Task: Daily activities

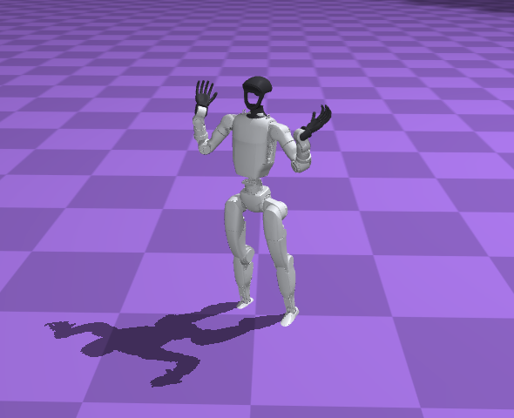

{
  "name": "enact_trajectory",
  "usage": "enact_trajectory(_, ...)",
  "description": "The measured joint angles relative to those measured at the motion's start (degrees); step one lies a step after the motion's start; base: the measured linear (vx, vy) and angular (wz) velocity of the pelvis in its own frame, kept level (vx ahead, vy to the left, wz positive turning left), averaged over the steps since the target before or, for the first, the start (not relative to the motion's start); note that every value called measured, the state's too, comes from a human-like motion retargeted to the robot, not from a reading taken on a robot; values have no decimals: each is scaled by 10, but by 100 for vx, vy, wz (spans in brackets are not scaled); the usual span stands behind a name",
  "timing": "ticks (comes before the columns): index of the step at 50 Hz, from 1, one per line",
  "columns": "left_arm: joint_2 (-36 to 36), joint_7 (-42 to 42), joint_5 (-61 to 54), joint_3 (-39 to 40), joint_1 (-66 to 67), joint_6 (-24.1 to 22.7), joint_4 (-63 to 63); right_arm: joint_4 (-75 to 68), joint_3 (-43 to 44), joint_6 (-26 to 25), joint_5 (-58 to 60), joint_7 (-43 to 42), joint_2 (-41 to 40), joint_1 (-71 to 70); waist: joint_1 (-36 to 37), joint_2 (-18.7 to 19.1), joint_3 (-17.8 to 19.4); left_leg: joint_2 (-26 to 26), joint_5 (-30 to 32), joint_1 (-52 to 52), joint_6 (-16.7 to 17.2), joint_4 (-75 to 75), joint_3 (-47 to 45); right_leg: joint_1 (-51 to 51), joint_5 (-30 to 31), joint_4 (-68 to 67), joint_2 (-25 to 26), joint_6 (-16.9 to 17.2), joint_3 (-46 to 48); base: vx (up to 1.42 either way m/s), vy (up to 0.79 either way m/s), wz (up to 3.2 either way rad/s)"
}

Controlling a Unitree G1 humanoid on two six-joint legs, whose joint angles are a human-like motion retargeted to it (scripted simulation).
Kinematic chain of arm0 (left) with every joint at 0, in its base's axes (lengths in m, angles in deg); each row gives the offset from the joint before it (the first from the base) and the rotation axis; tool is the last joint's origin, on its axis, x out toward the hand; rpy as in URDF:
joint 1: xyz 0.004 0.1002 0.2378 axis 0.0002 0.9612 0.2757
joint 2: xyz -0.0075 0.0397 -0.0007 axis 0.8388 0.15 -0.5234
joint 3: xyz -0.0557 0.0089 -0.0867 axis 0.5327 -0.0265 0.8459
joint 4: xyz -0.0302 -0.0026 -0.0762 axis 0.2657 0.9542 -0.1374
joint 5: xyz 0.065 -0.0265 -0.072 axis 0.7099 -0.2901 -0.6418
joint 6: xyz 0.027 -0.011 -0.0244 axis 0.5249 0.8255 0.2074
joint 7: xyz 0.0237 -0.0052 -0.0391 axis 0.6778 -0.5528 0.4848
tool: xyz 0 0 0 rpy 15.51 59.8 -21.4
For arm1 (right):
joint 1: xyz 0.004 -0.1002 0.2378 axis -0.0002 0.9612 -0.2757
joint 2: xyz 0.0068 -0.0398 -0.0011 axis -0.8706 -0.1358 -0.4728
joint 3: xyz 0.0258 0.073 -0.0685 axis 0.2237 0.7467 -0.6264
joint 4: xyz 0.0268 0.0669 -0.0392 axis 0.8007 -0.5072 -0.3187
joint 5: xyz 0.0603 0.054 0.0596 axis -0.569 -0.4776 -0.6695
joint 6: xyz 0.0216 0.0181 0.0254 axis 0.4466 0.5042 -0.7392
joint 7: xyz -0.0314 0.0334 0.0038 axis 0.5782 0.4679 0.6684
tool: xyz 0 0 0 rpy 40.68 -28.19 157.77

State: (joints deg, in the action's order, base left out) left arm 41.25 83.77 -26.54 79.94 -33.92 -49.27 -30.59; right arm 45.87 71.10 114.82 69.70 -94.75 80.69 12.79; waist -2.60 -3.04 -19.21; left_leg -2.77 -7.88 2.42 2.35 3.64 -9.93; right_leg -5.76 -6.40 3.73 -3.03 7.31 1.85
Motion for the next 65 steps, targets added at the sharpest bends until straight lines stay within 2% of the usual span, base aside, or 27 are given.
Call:
enact_trajectory(10,-3,25,-35,22,39,-28,78,-23,20,14,-6,-10,4,9,4,-8,27,1,5,0,-2,-3,-7,-4,-1,-3,-1,-1,-8,3,0,0)
enact_trajectory(13,5,2,-34,-14,51,-28,89,-31,-19,4,6,6,5,4,6,-8,40,2,9,3,-4,-3,-11,-10,3,-3,-1,-1,-13,-4,-1,-22)
enact_trajectory(15,-26,-32,-32,-56,85,-35,77,-20,-59,3,19,29,-18,29,11,-3,32,5,29,6,-9,13,-24,-18,25,12,-2,-1,-24,-9,-1,-40)
enact_trajectory(16,-18,-48,-33,-81,84,-30,82,-27,-81,-3,22,39,-19,22,8,-3,41,4,22,10,-9,5,-22,-22,19,4,-2,-1,-24,-7,0,-26)
enact_trajectory(20,-30,-146,-34,-224,99,-16,79,-42,-196,-15,29,99,-57,22,-2,2,57,4,17,18,-16,-2,-29,-34,21,-3,-1,1,-30,-8,0,-22)
enact_trajectory(22,-66,-218,-24,-330,115,-6,65,-36,-271,-13,34,152,-92,44,-3,6,49,7,31,17,-23,13,-44,-39,40,12,-2,2,-41,-11,0,-36)
enact_trajectory(27,-104,-354,12,-601,80,44,62,-35,-457,-21,20,269,-146,34,-20,14,46,10,24,22,-25,13,-61,-51,39,12,-4,3,-57,-7,0,-22)
enact_trajectory(32,-144,-403,71,-817,-5,70,98,-40,-590,-35,41,312,-178,5,-39,21,46,11,16,19,-21,13,-72,-50,31,12,-5,-2,-66,0,0,0)
enact_trajectory(37,-142,-401,140,-926,-72,70,108,-30,-645,-40,90,311,-168,-10,-50,24,38,12,10,18,-21,13,-75,-50,27,12,-5,-1,-69,0,0,0)
enact_trajectory(43,-91,-380,196,-950,-130,61,52,-19,-652,-39,132,296,-129,-21,-52,24,35,14,8,12,-24,13,-70,-48,18,-1,-7,-2,-66,0,0,0)
enact_trajectory(48,-51,-349,203,-904,-158,64,-22,2,-637,-41,143,289,-102,-36,-51,24,43,14,2,3,-26,6,-62,-55,-8,-51,-8,-3,-58,0,0,0)
enact_trajectory(55,-25,-314,187,-847,-202,79,-105,29,-634,-58,127,300,-77,-77,-49,16,65,26,-11,-13,-30,-10,-45,-84,-78,-180,-22,1,-46,-2,3,17)
enact_trajectory(63,-18,-279,181,-809,-229,98,-162,49,-632,-74,116,305,-62,-102,-42,8,84,39,-32,-15,-37,-41,-30,-87,-106,-233,-41,8,-38,-1,2,8)
enact_trajectory(65,-2,-272,179,-799,-252,105,-165,49,-625,-79,115,302,-45,-123,-43,15,90,37,-40,-11,-36,-42,-21,-75,-101,-209,-39,8,-28,1,2,12)
